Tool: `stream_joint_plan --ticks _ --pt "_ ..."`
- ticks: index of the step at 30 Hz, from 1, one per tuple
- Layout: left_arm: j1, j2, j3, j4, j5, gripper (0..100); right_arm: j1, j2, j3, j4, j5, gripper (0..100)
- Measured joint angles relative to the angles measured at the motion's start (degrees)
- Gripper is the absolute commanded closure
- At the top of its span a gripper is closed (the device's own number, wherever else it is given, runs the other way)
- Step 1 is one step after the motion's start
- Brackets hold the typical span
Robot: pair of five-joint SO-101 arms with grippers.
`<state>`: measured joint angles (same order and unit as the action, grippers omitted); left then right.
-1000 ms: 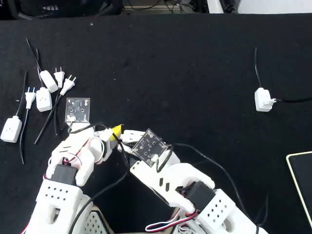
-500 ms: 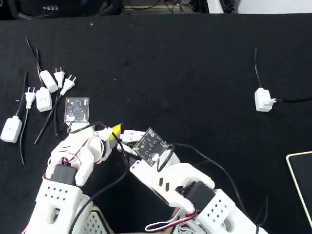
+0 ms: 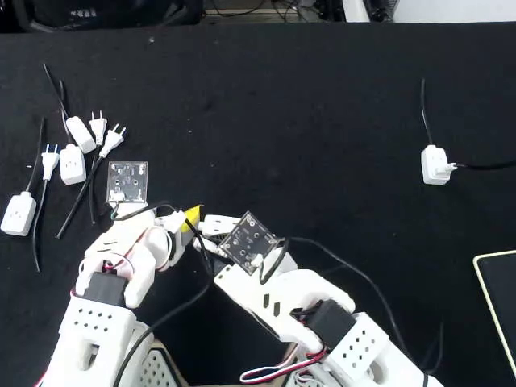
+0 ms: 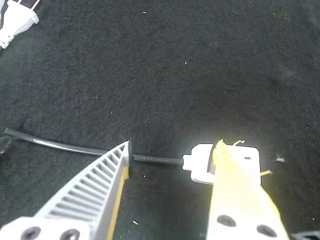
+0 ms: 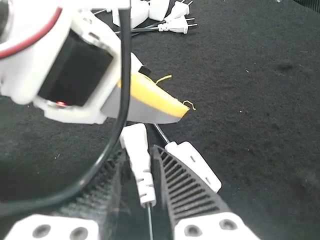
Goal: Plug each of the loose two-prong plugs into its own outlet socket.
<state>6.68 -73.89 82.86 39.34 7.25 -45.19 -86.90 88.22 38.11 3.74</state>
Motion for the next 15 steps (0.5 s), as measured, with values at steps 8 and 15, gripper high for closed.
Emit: stream_joint_plan --ticks 8,15 --pt "0.00 0.00 0.00 0.00 0.00 73 0.00 0.00 0.00 0.00 0.26 98.8" --pt "0.88 0.00 0.00 -0.09 -0.88 73 0.00 0.00 0.00 0.00 1.85 98.8"
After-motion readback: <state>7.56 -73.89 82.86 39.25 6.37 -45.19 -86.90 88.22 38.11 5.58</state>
